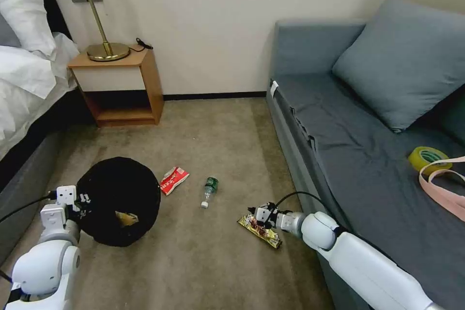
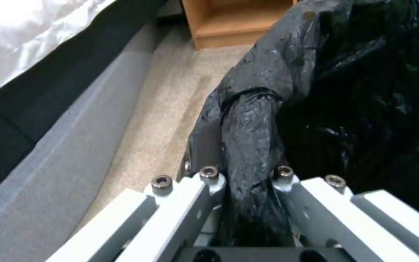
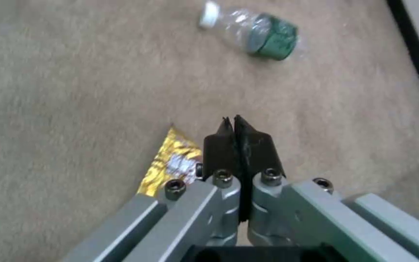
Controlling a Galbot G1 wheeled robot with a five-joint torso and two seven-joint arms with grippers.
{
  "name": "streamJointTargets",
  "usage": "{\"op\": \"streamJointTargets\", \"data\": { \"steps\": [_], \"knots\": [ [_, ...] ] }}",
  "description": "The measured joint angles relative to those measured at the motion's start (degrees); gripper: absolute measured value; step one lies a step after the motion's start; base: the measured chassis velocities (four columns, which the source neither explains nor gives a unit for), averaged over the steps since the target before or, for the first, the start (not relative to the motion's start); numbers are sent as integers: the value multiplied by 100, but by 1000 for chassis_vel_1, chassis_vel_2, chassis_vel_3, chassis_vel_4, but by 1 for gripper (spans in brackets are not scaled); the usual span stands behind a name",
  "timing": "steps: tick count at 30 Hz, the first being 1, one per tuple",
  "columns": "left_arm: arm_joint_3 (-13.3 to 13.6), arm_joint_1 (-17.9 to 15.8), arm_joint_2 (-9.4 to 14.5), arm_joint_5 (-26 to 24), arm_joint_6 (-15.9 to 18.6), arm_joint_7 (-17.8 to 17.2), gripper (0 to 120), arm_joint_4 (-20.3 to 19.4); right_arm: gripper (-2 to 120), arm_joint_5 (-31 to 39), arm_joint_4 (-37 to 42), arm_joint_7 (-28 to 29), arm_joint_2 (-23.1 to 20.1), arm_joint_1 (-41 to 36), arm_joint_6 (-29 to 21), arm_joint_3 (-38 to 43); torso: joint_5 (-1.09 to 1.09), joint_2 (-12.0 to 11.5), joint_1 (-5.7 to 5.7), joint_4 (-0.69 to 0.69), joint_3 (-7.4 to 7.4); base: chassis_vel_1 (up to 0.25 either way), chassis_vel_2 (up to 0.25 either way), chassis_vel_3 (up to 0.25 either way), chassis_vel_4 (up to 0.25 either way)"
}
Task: Pick up the trash bin, then pick up the garbage on the floor and place it into the trash bin.
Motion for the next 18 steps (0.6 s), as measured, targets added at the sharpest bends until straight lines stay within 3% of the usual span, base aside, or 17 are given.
{"op": "streamJointTargets", "data": {
  "steps": [6,8,18],
  "knots": [
    [-23,2,1,-15,-1,-4,3,-43,13,-244,-309,52,102,32,6,-285,0,0,0,0,0,0,0,0,0],
    [-38,19,4,-20,-2,-5,3,-73,26,-326,-426,58,127,36,8,-401,0,0,0,0,0,0,0,0,0],
    [-107,141,2,-53,-55,-5,3,-116,58,-671,-997,135,347,18,134,-474,-1,0,0,-1,0,0,0,0,0]
  ]
}}
